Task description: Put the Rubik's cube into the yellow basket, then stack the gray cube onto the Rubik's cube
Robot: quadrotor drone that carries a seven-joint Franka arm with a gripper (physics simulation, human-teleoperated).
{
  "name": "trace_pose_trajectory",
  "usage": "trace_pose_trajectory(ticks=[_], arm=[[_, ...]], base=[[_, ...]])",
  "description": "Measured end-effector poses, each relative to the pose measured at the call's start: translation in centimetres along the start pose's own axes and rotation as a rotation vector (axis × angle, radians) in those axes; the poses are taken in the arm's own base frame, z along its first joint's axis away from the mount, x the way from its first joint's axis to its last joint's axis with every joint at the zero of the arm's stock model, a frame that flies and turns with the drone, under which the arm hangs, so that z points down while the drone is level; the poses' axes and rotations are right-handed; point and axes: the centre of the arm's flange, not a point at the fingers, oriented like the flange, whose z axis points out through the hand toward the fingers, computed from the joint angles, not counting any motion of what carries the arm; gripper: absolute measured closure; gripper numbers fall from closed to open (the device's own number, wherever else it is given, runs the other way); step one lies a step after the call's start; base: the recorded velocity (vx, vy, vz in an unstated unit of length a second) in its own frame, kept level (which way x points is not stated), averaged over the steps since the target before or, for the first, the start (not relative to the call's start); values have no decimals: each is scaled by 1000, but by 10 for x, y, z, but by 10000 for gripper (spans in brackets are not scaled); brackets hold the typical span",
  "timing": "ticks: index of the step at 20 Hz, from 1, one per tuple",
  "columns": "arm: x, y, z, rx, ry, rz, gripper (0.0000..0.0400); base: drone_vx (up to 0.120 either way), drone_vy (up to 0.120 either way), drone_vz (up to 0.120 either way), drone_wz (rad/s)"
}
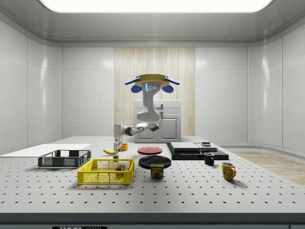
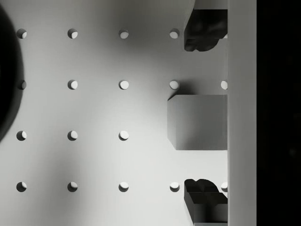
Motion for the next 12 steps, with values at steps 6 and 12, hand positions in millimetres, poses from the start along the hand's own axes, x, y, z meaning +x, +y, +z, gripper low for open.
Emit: trace_pose_trajectory(ticks=[6, 12], arm=[[0, 0, 7, 0, 0, 0, 0], [0, 0, 27, 0, 0, 0, 0]], base=[[20, 0, 0, 0], [0, 0, 0, 0]])
